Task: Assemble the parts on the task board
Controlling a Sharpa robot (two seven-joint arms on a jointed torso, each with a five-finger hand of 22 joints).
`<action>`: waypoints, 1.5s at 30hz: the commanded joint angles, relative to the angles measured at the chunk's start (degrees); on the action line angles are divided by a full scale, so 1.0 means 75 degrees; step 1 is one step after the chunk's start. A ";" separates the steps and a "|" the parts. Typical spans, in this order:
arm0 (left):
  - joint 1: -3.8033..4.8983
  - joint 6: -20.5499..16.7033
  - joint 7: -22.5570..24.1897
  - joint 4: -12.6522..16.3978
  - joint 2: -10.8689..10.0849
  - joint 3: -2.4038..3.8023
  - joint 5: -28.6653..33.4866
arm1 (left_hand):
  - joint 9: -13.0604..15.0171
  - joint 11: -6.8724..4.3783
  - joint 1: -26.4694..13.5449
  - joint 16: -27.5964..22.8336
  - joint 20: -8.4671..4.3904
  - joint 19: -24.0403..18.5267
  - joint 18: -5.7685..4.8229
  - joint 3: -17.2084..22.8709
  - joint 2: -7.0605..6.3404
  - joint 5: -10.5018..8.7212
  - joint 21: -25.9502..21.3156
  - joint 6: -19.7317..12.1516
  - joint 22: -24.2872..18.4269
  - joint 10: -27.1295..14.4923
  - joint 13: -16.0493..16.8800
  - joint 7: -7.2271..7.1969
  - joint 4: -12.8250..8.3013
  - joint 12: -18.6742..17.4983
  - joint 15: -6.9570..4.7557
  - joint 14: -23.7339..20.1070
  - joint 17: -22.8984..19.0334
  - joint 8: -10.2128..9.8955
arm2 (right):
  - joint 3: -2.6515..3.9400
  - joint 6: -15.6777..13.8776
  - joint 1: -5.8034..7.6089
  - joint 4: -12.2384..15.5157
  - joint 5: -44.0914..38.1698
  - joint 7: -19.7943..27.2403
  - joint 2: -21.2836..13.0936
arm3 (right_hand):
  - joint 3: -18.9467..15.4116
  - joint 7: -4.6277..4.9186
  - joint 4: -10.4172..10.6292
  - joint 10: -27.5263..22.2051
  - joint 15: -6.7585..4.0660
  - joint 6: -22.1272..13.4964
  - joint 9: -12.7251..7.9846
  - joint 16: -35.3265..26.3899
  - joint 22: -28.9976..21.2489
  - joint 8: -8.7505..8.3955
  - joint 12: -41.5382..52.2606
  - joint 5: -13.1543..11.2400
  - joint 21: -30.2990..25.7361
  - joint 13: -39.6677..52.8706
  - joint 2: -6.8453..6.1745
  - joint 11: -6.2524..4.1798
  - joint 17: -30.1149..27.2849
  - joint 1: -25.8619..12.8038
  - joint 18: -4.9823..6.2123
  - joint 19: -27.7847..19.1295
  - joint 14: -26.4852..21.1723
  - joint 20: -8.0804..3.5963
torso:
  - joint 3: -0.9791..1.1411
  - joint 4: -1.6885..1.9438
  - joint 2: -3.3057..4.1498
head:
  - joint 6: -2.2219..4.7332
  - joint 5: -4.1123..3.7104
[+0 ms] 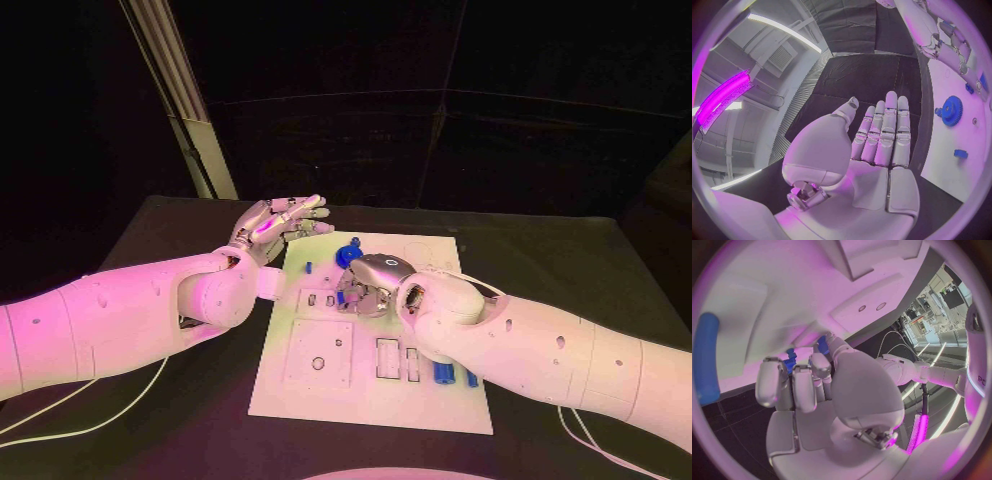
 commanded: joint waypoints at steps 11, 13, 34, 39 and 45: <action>0.0015 0.0084 0.0046 -0.0001 0.0005 0.0007 0.0011 | -0.0001 0.0005 0.0055 -0.0034 0.0018 -0.0040 0.0045 0.0016 0.0011 -0.0012 -0.0026 0.0021 -0.0008 0.0046 -0.0009 -0.0022 -0.0047 -0.0026 0.0011 -0.0060 0.0011 0.0009 | -0.0015 -0.0640 -0.0010 0.0083 -0.0005 -0.0100 -0.0029 | -0.0633 -0.0002 0.0437 -0.0061 0.0091 -0.0201 0.0029 -0.0035 -0.0027 -0.0060 -0.0031 0.0050 -0.0072 -0.0048 -0.0231 0.0052 0.0009 -0.0571 0.0056 -0.0046 0.0376 0.0055 | 0.0000 0.0002 -0.0002 | -0.0001 -0.0007; 0.0015 0.0089 0.0044 -0.0004 0.0006 0.0007 0.0011 | -0.0001 0.0006 0.0055 -0.0036 0.0018 -0.0041 0.0045 0.0019 0.0011 -0.0012 -0.0028 0.0020 -0.0010 0.0046 -0.0009 -0.0021 -0.0049 -0.0028 0.0011 -0.0060 0.0012 0.0008 | -0.0015 -0.0929 -0.0010 0.0098 0.0054 -0.0029 -0.0038 | -0.0705 0.0004 0.0483 -0.0078 0.0094 -0.0228 0.0029 -0.0037 -0.0030 -0.0061 -0.0050 0.0072 -0.0074 -0.0067 -0.0243 0.0057 0.0009 -0.0590 0.0056 -0.0046 0.0376 0.0059 | 0.0001 -0.0002 -0.0001 | 0.0001 -0.0009; 0.0023 0.0062 -0.1808 -0.0267 -0.0133 0.0008 -0.2010 | 0.0086 -0.0878 -0.0535 0.4450 -0.1090 0.2725 0.0023 0.0044 -0.0451 -0.0034 0.1785 0.0970 0.0805 0.2116 0.0541 -0.0865 0.0145 0.0613 -0.1092 0.2993 0.3936 0.0304 | 0.0176 -0.1335 0.0079 0.1491 0.3480 0.3040 -0.1998 | -0.1604 0.0145 0.0701 -0.1298 0.0203 -0.0832 0.0072 -0.0984 -0.1737 0.0046 -0.1887 0.0225 -0.0992 -0.1773 -0.0096 0.0188 -0.1251 0.0135 0.0387 -0.1123 0.0008 0.0168 | 0.0018 -0.0082 -0.0135 | 0.0007 0.0034; 0.0122 0.0511 -0.3546 -0.0309 -0.0169 0.0009 -0.3401 | 0.0272 -0.1071 -0.0743 0.8650 -0.1365 0.3339 -0.0085 -0.0108 -0.0559 -0.0067 0.3548 0.1085 0.2139 0.2407 0.1979 -0.1050 0.0360 0.2367 -0.1254 0.3114 0.8804 0.0594 | 0.0262 -0.1209 0.0233 0.1727 0.4842 0.3258 -0.2781 | -0.1687 0.0078 0.0603 -0.1644 0.0139 -0.0629 0.0088 -0.1682 -0.2577 0.0139 -0.2789 0.0296 -0.1557 -0.2677 0.0142 0.0109 -0.2005 0.0514 0.0519 -0.1549 -0.0171 0.0104 | 0.0047 -0.0141 -0.0247 | -0.0048 0.0070; 0.0346 0.1175 -0.5644 -0.0239 -0.0113 0.0009 -0.5261 | 0.0746 -0.1120 -0.1253 0.9367 -0.1349 0.3022 -0.0235 -0.0707 -0.0314 -0.0029 0.5647 0.0700 0.4401 0.1258 0.4491 -0.1089 0.1463 0.5247 -0.1274 0.3168 0.9801 0.1510 | 0.0287 -0.1284 0.0337 0.1691 0.5451 0.3297 -0.3306 | -0.1785 0.0071 0.0610 -0.1594 0.0122 -0.0625 0.0073 -0.1834 -0.2692 0.0128 -0.2874 0.0390 -0.1673 -0.2840 0.0222 0.0103 -0.2098 0.0585 0.0526 -0.1521 -0.0149 0.0088 | 0.0074 -0.0169 -0.0333 | -0.0094 0.0120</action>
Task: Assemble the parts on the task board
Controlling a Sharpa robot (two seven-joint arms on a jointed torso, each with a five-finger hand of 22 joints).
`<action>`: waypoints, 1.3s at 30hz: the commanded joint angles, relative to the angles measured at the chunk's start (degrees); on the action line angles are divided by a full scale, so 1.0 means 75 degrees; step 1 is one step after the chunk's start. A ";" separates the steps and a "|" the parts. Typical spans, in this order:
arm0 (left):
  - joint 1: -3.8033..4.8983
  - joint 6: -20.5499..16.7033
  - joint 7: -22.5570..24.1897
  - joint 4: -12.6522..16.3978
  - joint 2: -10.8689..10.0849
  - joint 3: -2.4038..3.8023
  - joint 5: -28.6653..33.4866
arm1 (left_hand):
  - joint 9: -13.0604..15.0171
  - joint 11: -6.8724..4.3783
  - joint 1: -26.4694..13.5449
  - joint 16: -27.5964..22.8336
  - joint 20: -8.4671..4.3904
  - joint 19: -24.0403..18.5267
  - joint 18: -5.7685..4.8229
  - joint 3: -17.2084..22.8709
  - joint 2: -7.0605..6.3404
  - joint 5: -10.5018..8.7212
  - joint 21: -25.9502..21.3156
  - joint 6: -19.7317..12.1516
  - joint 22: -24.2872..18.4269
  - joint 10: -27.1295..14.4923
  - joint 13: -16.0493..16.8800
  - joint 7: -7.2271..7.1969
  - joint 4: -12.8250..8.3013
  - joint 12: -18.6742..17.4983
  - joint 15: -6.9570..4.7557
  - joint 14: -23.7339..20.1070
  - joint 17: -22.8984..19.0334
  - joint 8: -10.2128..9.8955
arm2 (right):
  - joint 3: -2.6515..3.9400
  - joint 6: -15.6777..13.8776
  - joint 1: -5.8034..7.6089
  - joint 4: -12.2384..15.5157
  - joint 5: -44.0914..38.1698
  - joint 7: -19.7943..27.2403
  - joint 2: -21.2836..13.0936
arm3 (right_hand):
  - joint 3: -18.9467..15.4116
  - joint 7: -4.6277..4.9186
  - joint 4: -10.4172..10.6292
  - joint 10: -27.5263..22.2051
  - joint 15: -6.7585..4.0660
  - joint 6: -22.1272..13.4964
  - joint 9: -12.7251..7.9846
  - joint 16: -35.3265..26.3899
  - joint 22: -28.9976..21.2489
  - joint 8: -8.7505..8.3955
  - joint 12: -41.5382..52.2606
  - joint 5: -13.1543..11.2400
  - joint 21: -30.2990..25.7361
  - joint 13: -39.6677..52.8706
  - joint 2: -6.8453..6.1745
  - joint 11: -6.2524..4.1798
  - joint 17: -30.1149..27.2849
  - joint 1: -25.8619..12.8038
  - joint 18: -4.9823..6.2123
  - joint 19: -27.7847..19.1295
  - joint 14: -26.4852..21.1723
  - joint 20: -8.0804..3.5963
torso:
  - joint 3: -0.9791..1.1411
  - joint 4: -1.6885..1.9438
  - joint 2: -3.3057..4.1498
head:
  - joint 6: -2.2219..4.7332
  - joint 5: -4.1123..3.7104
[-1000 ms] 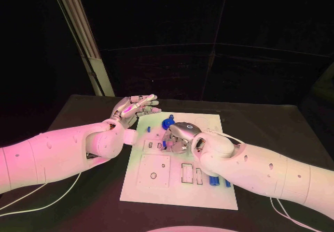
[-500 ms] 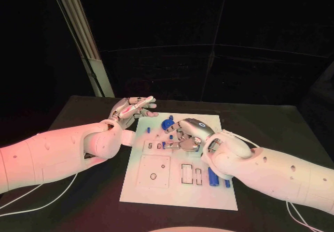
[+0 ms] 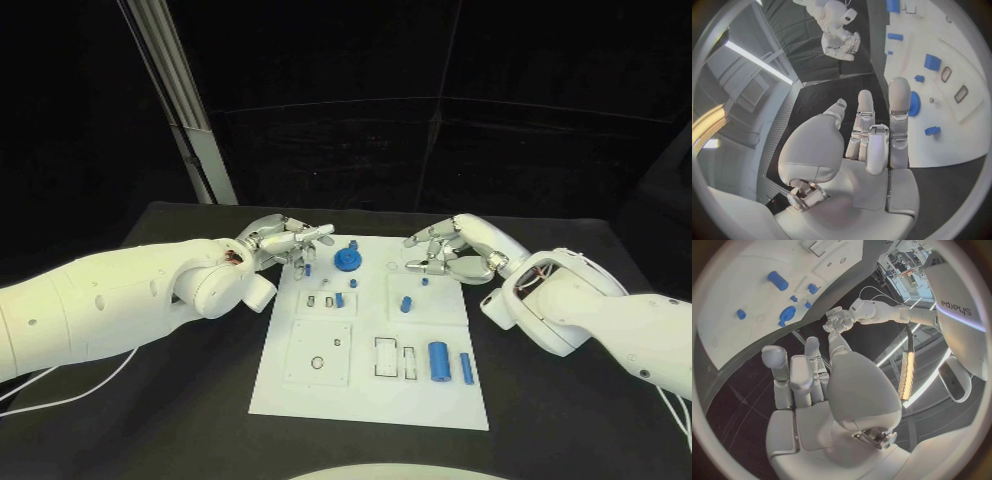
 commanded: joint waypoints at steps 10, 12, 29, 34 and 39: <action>0.0375 0.1646 -0.4319 -0.0115 0.0477 0.0010 -0.3876 | 0.0966 -0.0181 0.0143 0.0535 -0.0053 0.0359 -0.0391 -0.0696 0.0139 0.0001 0.2030 -0.0424 0.2648 0.0027 0.2374 -0.0119 0.0790 0.2417 -0.0137 0.0777 0.1888 0.1547 | 0.0011 0.0054 0.0065 -0.0110 0.1223 0.0329 -0.0301 | -0.0197 0.0009 0.0070 0.0007 -0.0025 0.0036 -0.0025 -0.0393 -0.0368 0.0003 -0.0133 0.0175 -0.0288 -0.0212 0.0055 -0.0004 -0.0340 0.0074 0.0090 -0.0103 -0.0076 -0.0011 | 0.0058 -0.0035 -0.0146 | -0.0066 0.0090; 0.0407 0.1750 -0.4567 -0.0194 0.0590 0.0011 -0.4025 | 0.1170 -0.0205 0.0117 0.0562 -0.0077 0.0485 -0.0452 -0.0863 0.0141 -0.0005 0.2292 -0.0534 0.3056 0.0029 0.2479 -0.0145 0.0815 0.2526 -0.0151 0.0788 0.1935 0.1810 | 0.0012 0.0063 0.0066 -0.0129 0.1230 0.0319 -0.0303 | -0.0283 0.0006 0.0098 0.0022 -0.0027 0.0035 -0.0027 -0.0435 -0.0397 0.0002 -0.0142 0.0285 -0.0328 -0.0259 0.0033 -0.0005 -0.0346 0.0057 0.0091 -0.0084 -0.0059 -0.0013 | 0.0057 -0.0037 -0.0141 | -0.0072 0.0099; 0.0505 0.2379 -0.5245 -0.0723 0.1380 0.0014 -0.4244 | 0.1959 -0.0273 0.0232 0.0601 -0.0141 0.0741 -0.0563 -0.1402 0.0281 0.0002 0.2709 -0.1016 0.3746 0.0089 0.2759 -0.0223 0.0804 0.2824 -0.0220 0.0805 0.2007 0.2716 | 0.0013 0.0122 0.0076 -0.0199 0.1239 0.0206 -0.0234 | -0.0392 0.0006 0.0149 0.0043 -0.0028 0.0037 -0.0028 -0.0467 -0.0417 0.0003 -0.0139 0.0325 -0.0362 -0.0303 0.0019 -0.0005 -0.0335 0.0015 0.0089 -0.0056 -0.0036 -0.0016 | 0.0071 -0.0066 -0.0101 | -0.0102 0.0127; 0.0511 0.2476 -0.5303 -0.0821 0.1519 0.0014 -0.4246 | 0.1987 -0.0272 0.0242 0.0601 -0.0141 0.0740 -0.0562 -0.1426 0.0276 0.0000 0.2706 -0.1041 0.3741 0.0081 0.2753 -0.0222 0.0806 0.2822 -0.0220 0.0805 0.2007 0.2744 | 0.0013 0.0117 0.0082 -0.0218 0.1239 0.0205 -0.0208 | -0.0392 0.0006 0.0149 0.0043 -0.0028 0.0037 -0.0028 -0.0467 -0.0417 0.0003 -0.0139 0.0325 -0.0362 -0.0303 0.0019 -0.0005 -0.0335 0.0015 0.0089 -0.0056 -0.0036 -0.0016 | 0.0070 -0.0066 -0.0106 | -0.0120 0.0147; 0.0513 0.2589 -0.5355 -0.0889 0.1623 0.0014 -0.4246 | 0.2022 -0.0273 0.0252 0.0601 -0.0142 0.0752 -0.0569 -0.1455 0.0274 -0.0001 0.2728 -0.1066 0.3781 0.0096 0.2789 -0.0223 0.0809 0.2853 -0.0220 0.0805 0.2007 0.2781 | 0.0013 0.0114 0.0085 -0.0233 0.1239 0.0197 -0.0187 | -0.0408 0.0005 0.0158 0.0048 -0.0029 0.0041 -0.0027 -0.0467 -0.0413 0.0005 -0.0136 0.0326 -0.0364 -0.0309 0.0023 -0.0006 -0.0326 0.0009 0.0088 -0.0048 -0.0031 -0.0016 | 0.0068 -0.0069 -0.0105 | -0.0152 0.0157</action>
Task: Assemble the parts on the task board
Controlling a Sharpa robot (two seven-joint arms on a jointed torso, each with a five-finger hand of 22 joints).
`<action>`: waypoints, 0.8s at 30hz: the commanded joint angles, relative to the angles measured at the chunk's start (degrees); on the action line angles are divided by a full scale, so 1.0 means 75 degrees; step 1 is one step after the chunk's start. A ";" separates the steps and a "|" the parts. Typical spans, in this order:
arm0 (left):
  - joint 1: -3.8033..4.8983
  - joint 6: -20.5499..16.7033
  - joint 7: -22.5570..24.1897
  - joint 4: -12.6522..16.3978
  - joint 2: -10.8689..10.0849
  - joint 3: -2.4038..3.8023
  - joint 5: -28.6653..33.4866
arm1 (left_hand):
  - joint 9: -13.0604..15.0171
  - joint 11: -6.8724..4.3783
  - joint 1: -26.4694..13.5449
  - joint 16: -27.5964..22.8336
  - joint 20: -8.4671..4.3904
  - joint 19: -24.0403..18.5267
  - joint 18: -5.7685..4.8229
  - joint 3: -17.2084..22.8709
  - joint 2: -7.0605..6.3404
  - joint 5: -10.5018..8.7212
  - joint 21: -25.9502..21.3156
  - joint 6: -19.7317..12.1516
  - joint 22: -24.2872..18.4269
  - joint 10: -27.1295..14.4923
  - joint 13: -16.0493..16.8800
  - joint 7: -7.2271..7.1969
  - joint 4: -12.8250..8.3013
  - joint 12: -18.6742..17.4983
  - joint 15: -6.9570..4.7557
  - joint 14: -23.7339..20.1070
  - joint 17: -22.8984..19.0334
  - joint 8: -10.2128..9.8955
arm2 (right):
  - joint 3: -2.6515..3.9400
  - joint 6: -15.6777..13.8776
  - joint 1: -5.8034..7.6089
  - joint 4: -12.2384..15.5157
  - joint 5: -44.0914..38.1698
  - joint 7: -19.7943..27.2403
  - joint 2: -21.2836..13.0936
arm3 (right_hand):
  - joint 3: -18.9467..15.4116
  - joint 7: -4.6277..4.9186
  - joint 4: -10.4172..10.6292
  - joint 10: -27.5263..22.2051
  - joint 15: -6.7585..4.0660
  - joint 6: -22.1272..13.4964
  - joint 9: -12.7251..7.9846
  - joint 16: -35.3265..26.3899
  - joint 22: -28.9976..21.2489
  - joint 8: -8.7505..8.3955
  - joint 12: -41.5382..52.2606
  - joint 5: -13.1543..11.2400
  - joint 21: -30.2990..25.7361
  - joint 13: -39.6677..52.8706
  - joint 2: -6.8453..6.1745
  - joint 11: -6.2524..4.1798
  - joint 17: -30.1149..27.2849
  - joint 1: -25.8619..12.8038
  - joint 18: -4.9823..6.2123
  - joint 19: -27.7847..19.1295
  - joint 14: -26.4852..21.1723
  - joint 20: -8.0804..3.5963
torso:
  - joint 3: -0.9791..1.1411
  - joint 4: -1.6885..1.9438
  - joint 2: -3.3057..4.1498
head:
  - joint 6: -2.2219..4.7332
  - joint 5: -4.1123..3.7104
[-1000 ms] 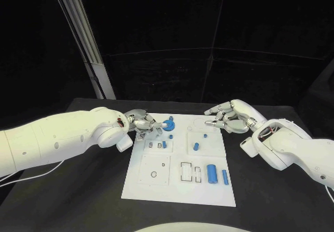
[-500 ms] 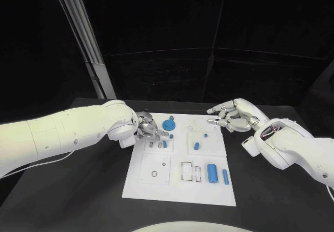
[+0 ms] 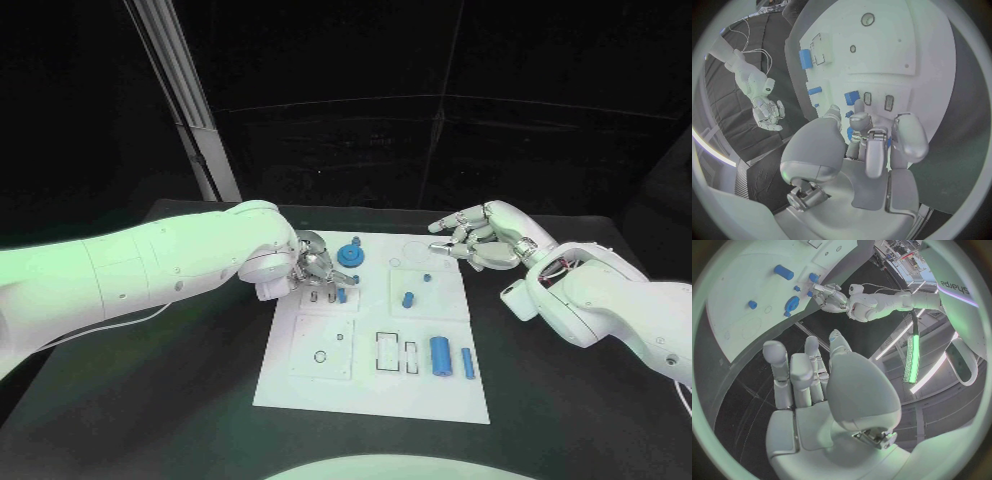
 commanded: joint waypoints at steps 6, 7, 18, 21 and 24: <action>0.0016 0.0401 -0.0222 -0.0076 0.0121 0.0006 -0.0083 | 0.0047 -0.0033 0.0103 0.0023 -0.0012 0.0057 -0.0102 -0.0065 0.0033 0.0002 0.0027 -0.0076 0.0007 0.0052 0.0023 -0.0022 -0.0017 0.0045 -0.0059 0.0807 0.2009 0.0066 | 0.0007 0.0043 0.0017 -0.0008 0.0044 0.0005 0.0033 | -0.0048 0.0004 0.0005 0.0050 0.0012 0.0044 -0.0011 -0.0036 -0.0021 0.0006 -0.0041 0.0041 -0.0057 -0.0012 -0.0012 -0.0007 0.0005 -0.0034 0.0092 0.0016 0.0011 -0.0003 | -0.0002 -0.0004 0.0001 | -0.0045 0.0013; 0.0016 0.0416 -0.0228 -0.0087 0.0133 0.0006 -0.0083 | 0.0052 -0.0033 0.0107 0.0023 -0.0012 0.0058 -0.0102 -0.0067 0.0035 0.0002 0.0029 -0.0079 0.0011 0.0054 0.0028 -0.0023 -0.0018 0.0049 -0.0059 0.0807 0.2009 0.0072 | 0.0007 0.0044 0.0017 -0.0009 0.0044 0.0003 0.0036 | -0.0048 0.0004 0.0005 0.0050 0.0012 0.0044 -0.0011 -0.0036 -0.0021 0.0006 -0.0041 0.0041 -0.0057 -0.0012 -0.0012 -0.0007 0.0005 -0.0034 0.0092 0.0016 0.0011 -0.0003 | -0.0002 -0.0004 0.0001 | -0.0045 0.0013; 0.0017 0.0625 -0.0220 -0.0263 0.0267 0.0005 -0.0083 | 0.0197 -0.0041 0.0314 0.0023 -0.0017 0.0057 -0.0102 -0.0101 0.0091 0.0011 0.0031 -0.0175 0.0023 0.0034 -0.0001 -0.0032 -0.0069 0.0050 -0.0066 0.0807 0.2009 0.0225 | 0.0007 0.0016 0.0017 -0.0004 0.0044 0.0005 0.0050 | -0.0079 0.0003 0.0024 0.0046 0.0011 0.0041 -0.0012 -0.0091 -0.0102 0.0005 -0.0044 0.0074 -0.0108 -0.0030 0.0004 -0.0007 -0.0046 -0.0036 0.0105 -0.0016 0.0004 -0.0004 | -0.0003 -0.0004 0.0002 | -0.0081 0.0005; 0.0017 0.0641 -0.0218 -0.0292 0.0295 0.0005 -0.0083 | 0.0212 -0.0042 0.0338 0.0023 -0.0018 0.0058 -0.0102 -0.0102 0.0099 0.0011 0.0033 -0.0183 0.0028 0.0039 0.0006 -0.0034 -0.0074 0.0058 -0.0066 0.0807 0.2009 0.0242 | 0.0008 0.0023 0.0017 -0.0005 0.0044 0.0001 0.0054 | -0.0092 0.0004 0.0030 0.0042 0.0011 0.0038 -0.0013 -0.0103 -0.0114 0.0004 -0.0045 0.0091 -0.0120 -0.0038 0.0009 -0.0007 -0.0049 -0.0032 0.0107 -0.0017 0.0005 -0.0005 | -0.0005 -0.0006 0.0002 | -0.0096 0.0000; 0.0017 0.0641 -0.0212 -0.0313 0.0316 0.0004 -0.0083 | 0.0246 -0.0046 0.0392 0.0023 -0.0020 0.0061 -0.0103 -0.0101 0.0122 0.0014 0.0037 -0.0201 0.0037 0.0036 -0.0007 -0.0037 -0.0085 0.0055 -0.0069 0.0807 0.2009 0.0279 | 0.0008 0.0033 0.0018 -0.0006 0.0044 -0.0003 0.0064 | -0.0098 0.0004 0.0031 0.0040 0.0011 0.0037 -0.0013 -0.0106 -0.0116 0.0004 -0.0046 0.0102 -0.0124 -0.0043 0.0013 -0.0008 -0.0047 -0.0024 0.0106 -0.0014 0.0007 -0.0005 | 0.0000 0.0001 0.0000 | -0.0106 -0.0011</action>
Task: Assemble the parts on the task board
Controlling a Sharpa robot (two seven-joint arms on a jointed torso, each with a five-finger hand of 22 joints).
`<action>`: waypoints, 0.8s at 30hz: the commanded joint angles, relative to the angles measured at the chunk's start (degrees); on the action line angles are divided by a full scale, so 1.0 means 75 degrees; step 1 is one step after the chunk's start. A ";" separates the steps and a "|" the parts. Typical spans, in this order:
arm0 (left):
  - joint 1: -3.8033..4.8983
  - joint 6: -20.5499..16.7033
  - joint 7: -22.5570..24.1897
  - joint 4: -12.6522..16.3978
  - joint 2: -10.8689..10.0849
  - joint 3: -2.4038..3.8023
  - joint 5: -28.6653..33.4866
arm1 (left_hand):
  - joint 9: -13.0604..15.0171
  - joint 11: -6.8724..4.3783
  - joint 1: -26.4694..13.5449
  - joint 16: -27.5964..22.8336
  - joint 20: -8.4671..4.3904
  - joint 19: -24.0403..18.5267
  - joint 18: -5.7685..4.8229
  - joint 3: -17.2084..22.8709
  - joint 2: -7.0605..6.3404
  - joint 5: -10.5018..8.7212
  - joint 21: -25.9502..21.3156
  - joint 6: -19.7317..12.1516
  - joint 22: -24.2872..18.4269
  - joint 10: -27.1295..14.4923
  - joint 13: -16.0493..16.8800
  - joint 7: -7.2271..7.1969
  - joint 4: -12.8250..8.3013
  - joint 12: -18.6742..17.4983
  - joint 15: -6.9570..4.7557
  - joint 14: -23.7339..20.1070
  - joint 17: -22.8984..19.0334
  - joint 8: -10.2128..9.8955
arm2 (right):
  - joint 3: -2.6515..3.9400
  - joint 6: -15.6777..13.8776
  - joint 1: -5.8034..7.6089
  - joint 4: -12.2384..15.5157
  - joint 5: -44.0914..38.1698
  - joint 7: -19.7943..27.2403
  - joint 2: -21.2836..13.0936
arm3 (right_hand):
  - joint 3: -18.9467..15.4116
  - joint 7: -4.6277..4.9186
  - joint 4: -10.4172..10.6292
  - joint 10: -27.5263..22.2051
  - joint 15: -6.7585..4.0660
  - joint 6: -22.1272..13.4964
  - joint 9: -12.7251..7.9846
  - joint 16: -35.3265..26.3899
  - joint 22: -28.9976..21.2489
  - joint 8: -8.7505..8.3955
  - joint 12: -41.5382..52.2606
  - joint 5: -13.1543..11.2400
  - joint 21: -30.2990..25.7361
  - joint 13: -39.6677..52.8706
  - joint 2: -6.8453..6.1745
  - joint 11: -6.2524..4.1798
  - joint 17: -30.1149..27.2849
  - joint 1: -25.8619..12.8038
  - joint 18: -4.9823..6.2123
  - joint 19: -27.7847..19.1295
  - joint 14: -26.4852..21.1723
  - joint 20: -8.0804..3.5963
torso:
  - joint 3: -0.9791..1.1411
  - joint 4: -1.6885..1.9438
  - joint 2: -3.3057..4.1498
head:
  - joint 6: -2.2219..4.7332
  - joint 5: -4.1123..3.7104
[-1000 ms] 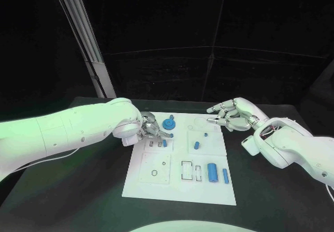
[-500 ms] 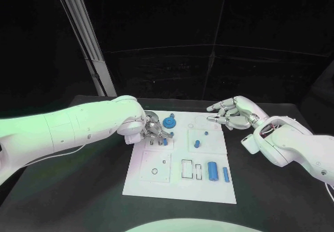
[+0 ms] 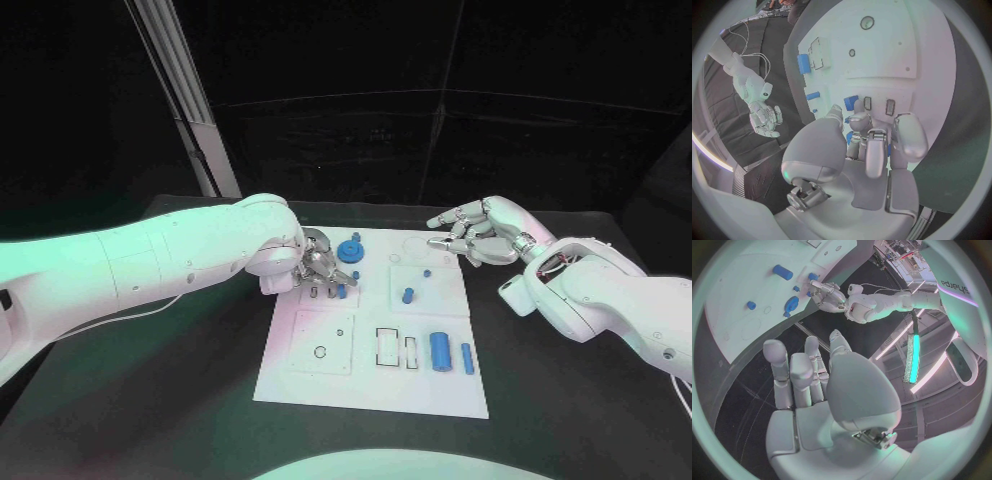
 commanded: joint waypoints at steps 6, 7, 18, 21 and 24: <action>0.0015 0.0186 -0.0039 -0.0033 0.0047 0.0006 -0.0040 | 0.0096 -0.0025 0.0264 0.0023 -0.0016 0.0048 -0.0102 -0.0005 0.0083 0.0020 0.0033 -0.0116 0.0009 0.0011 -0.0022 -0.0016 -0.0076 0.0008 -0.0075 0.0808 0.2011 0.0130 | 0.0007 0.0044 0.0015 0.0003 0.0031 0.0016 0.0030 | -0.0061 0.0003 -0.0018 0.0037 0.0010 0.0036 -0.0007 -0.0033 -0.0023 0.0004 -0.0047 0.0059 -0.0056 -0.0021 0.0020 -0.0009 -0.0014 -0.0007 0.0109 -0.0015 0.0007 -0.0006 | 0.0004 0.0017 -0.0006 | -0.0029 -0.0016; 0.0015 0.0197 -0.0040 -0.0036 0.0052 0.0006 -0.0040 | 0.0115 -0.0026 0.0315 0.0023 -0.0017 0.0047 -0.0101 0.0012 0.0098 0.0022 0.0030 -0.0131 0.0007 0.0010 -0.0025 -0.0017 -0.0096 0.0008 -0.0076 0.0808 0.2011 0.0149 | 0.0007 0.0047 0.0015 0.0002 0.0031 0.0015 0.0033 | -0.0061 0.0003 -0.0018 0.0037 0.0010 0.0036 -0.0007 -0.0033 -0.0023 0.0004 -0.0047 0.0059 -0.0056 -0.0021 0.0020 -0.0009 -0.0014 -0.0007 0.0109 -0.0015 0.0007 -0.0006 | 0.0004 0.0015 -0.0004 | -0.0032 -0.0011; 0.0015 0.0306 -0.0044 -0.0121 0.0144 0.0005 -0.0040 | 0.0214 -0.0035 0.0607 0.0023 -0.0023 0.0050 -0.0104 0.0167 0.0185 0.0037 0.0037 -0.0204 0.0035 0.0010 -0.0046 -0.0025 -0.0225 0.0007 -0.0084 0.0808 0.2011 0.0243 | 0.0007 0.0077 0.0015 -0.0016 0.0031 0.0012 0.0062 | -0.0076 0.0002 -0.0019 0.0033 0.0008 0.0033 -0.0008 -0.0042 -0.0033 0.0003 -0.0048 0.0094 -0.0070 -0.0036 0.0033 -0.0010 -0.0006 0.0019 0.0109 -0.0011 0.0013 -0.0007 | 0.0006 0.0002 0.0002 | -0.0064 -0.0006; 0.0015 0.0314 -0.0037 -0.0137 0.0161 0.0004 -0.0040 | 0.0245 -0.0050 0.0788 0.0023 -0.0031 0.0047 -0.0102 0.0306 0.0243 0.0047 0.0030 -0.0239 0.0031 0.0008 -0.0055 -0.0040 -0.0318 0.0003 -0.0094 0.0808 0.2011 0.0268 | 0.0007 0.0085 0.0015 -0.0019 0.0031 0.0013 0.0067 | -0.0083 0.0003 -0.0018 0.0033 0.0008 0.0032 -0.0008 -0.0053 -0.0032 0.0003 -0.0049 0.0112 -0.0073 -0.0044 0.0042 -0.0011 -0.0009 0.0033 0.0108 -0.0004 0.0014 -0.0008 | 0.0006 0.0007 0.0002 | -0.0067 -0.0022; 0.0015 0.0301 -0.0028 -0.0132 0.0161 0.0002 -0.0040 | 0.0269 -0.0071 0.1005 0.0023 -0.0046 0.0047 -0.0100 0.0529 0.0359 0.0060 0.0028 -0.0277 0.0034 0.0010 -0.0055 -0.0062 -0.0421 0.0002 -0.0112 0.0808 0.2011 0.0280 | 0.0007 0.0110 0.0015 -0.0023 0.0031 0.0000 0.0070 | -0.0089 0.0002 -0.0018 0.0038 0.0007 0.0033 -0.0008 0.0022 0.0013 0.0004 -0.0044 0.0126 -0.0053 -0.0049 0.0051 -0.0012 0.0096 0.0045 0.0099 0.0027 0.0042 -0.0009 | 0.0011 0.0011 0.0000 | -0.0079 -0.0025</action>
